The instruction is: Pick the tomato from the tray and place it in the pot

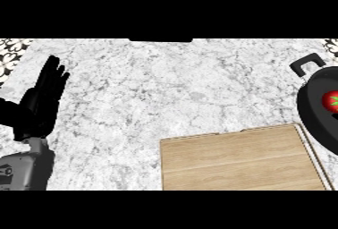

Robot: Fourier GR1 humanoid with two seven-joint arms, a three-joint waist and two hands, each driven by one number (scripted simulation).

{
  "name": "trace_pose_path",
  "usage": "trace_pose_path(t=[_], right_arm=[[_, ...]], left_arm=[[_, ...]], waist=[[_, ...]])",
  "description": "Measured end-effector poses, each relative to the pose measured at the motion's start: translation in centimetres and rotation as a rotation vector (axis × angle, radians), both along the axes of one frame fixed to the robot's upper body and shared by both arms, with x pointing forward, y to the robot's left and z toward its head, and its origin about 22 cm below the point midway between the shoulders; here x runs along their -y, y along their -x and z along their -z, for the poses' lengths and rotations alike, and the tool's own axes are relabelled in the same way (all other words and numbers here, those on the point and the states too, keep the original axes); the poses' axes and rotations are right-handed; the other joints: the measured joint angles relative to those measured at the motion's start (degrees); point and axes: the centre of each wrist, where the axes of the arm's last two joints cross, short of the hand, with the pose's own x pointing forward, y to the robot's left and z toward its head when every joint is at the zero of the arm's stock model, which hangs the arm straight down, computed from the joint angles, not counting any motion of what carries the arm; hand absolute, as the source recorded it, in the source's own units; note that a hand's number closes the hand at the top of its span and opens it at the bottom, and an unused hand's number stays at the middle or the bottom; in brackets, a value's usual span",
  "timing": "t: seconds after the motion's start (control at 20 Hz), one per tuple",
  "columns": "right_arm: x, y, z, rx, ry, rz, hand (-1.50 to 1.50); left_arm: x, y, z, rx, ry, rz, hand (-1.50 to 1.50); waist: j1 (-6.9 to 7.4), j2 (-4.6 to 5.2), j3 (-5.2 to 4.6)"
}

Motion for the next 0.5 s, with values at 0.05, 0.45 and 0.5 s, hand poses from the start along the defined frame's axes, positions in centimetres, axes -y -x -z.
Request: trace_pose_path(t=[0.05,0.45,0.5], right_arm=[[0.2,0.0,0.6,-0.02,-0.026,-0.019,-1.5],[0.1,-2.3,1.2,-0.012,-0.35,-0.174,-1.5],[0.5,-2.1,1.2,0.008,-0.4,-0.181,-1.5]], left_arm=[[-0.1,0.1,0.1,0.002,0.0,-0.001,0.0],[0.2,0.0,0.2,-0.002,0.002,-0.001,0.0],[0.2,0.2,0.2,-0.005,0.0,-0.004,0.0]], waist=[[0.0,0.01,0.01],[-0.09,-0.01,0.07],[-0.19,-0.07,0.05]])
